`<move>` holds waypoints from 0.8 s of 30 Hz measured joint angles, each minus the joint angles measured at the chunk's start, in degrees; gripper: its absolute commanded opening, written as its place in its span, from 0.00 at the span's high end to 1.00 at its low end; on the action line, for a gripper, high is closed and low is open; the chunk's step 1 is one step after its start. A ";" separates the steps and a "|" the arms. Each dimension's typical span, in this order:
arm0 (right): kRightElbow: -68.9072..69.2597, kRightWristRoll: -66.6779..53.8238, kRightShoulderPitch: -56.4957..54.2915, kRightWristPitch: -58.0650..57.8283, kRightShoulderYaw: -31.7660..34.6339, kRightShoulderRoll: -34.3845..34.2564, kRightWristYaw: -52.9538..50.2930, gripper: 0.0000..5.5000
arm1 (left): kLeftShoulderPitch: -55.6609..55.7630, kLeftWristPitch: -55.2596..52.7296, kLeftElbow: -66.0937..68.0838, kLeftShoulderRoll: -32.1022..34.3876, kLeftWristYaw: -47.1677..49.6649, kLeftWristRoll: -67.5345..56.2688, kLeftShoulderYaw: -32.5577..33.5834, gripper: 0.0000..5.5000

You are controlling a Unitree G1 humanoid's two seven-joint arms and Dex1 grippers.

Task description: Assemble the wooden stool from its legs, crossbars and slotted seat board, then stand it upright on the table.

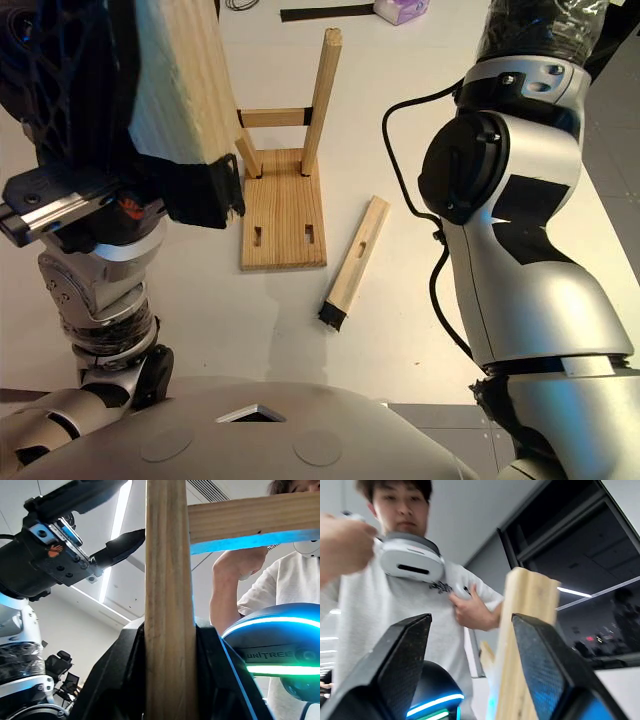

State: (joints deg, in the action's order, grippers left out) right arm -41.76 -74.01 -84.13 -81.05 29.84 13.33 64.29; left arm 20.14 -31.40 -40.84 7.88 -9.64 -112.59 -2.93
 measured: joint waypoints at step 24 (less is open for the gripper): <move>2.68 2.15 4.17 -3.43 -7.02 -4.32 4.21 0.47 | -1.35 -1.52 0.19 3.36 -2.67 -0.07 -1.20 0.80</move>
State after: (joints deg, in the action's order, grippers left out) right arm -39.08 -71.86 -79.96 -84.48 22.83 9.01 68.50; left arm 18.79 -32.92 -40.65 11.23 -12.31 -112.66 -4.14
